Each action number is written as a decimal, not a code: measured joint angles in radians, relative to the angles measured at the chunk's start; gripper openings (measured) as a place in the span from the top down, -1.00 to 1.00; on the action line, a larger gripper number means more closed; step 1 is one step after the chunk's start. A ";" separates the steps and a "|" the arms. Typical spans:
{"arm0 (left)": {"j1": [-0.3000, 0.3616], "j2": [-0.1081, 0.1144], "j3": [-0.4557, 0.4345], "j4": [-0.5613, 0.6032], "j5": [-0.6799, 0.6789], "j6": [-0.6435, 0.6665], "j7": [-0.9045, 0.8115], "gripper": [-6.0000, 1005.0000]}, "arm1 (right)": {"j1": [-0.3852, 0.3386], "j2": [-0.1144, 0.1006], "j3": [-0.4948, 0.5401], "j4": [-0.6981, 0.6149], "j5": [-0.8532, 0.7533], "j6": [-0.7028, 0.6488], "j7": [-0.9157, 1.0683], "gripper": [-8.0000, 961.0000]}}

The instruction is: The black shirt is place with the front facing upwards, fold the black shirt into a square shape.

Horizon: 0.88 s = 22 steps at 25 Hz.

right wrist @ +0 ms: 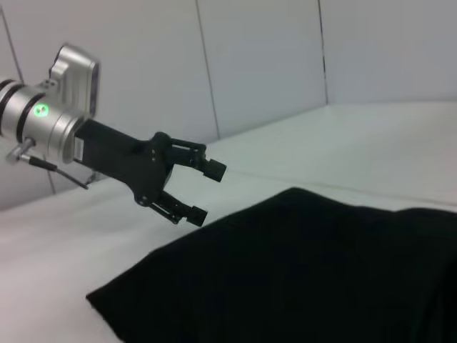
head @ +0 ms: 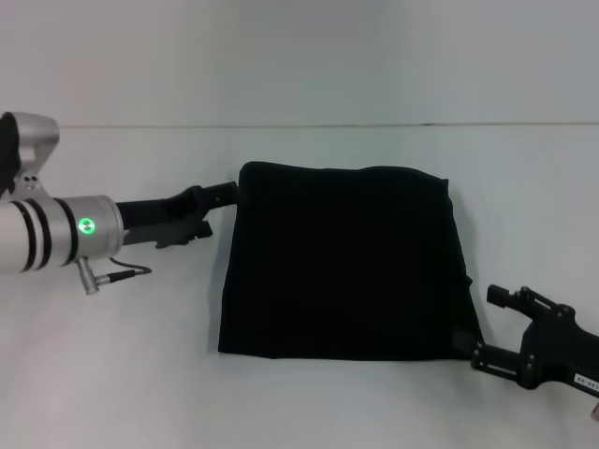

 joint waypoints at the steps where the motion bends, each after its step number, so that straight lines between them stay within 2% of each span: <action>1: -0.002 -0.002 0.007 0.000 0.000 -0.001 -0.003 -0.84 | -0.001 0.000 0.000 0.000 -0.004 0.001 0.000 -0.93; 10: -0.007 -0.021 0.064 -0.001 0.001 -0.006 -0.019 -0.80 | -0.003 0.000 -0.005 -0.001 -0.007 -0.007 0.000 -0.93; 19: -0.014 -0.025 0.112 0.001 0.003 -0.014 -0.043 -0.76 | 0.001 0.000 -0.006 -0.001 -0.014 -0.018 0.002 -0.93; 22: -0.013 -0.032 0.118 0.010 0.006 -0.014 -0.030 -0.75 | 0.000 0.000 -0.006 -0.001 -0.015 -0.019 0.003 -0.93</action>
